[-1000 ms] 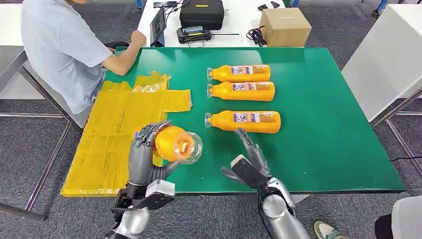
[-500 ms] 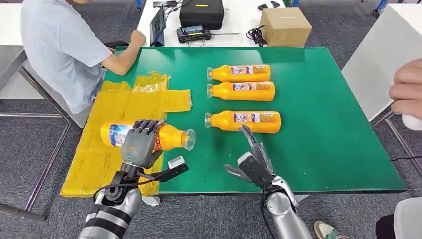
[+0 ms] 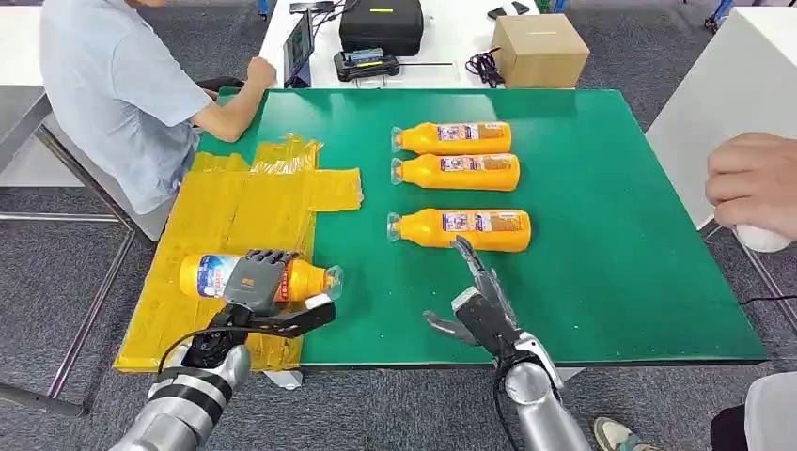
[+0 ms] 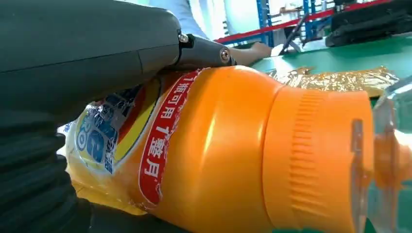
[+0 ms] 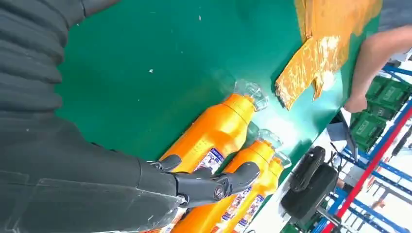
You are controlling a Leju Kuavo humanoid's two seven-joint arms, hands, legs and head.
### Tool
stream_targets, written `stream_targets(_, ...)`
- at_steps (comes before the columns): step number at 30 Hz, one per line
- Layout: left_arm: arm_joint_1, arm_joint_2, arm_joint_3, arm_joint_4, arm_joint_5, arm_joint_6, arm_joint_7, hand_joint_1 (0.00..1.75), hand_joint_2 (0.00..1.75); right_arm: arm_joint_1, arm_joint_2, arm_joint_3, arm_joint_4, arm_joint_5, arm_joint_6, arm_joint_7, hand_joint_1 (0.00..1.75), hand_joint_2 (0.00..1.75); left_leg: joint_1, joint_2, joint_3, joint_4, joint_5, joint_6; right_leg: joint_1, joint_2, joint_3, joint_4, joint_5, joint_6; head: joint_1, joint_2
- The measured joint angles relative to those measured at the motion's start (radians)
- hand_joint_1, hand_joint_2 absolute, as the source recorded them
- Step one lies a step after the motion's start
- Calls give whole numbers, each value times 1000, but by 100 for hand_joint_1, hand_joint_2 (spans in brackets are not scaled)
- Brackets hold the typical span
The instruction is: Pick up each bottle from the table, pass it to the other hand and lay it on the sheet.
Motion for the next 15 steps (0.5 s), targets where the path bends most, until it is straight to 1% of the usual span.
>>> stream_targets(3,-22,1,3,30,-7,-17,12,141,175,0,0,0,0,0,0,-1,0,175,0,0,0,0,0,0,0,0,0,0,0,0,0,0)
stream_targets(4,-28,1,5,37,-9,-20,15,0,175,0,0,0,0,0,0,-2,0,175,0,0,0,0,0,0,0,0,0,0,0,0,0,0)
stream_targets(10,-47,1,8,65,-20,-29,34,0,175,0,0,0,0,2,0,-4,0,175,0,0,2,0,0,0,0,0,2,0,0,0,-1,0)
stream_targets(12,-52,0,8,71,-29,-47,45,0,175,0,1,0,0,5,0,-5,0,175,0,0,3,0,0,0,0,0,2,0,0,0,-1,0)
stream_targets(15,-75,-3,10,89,-17,-113,50,0,175,0,3,0,0,5,0,-5,0,175,0,0,5,0,0,0,0,0,4,0,0,0,0,0)
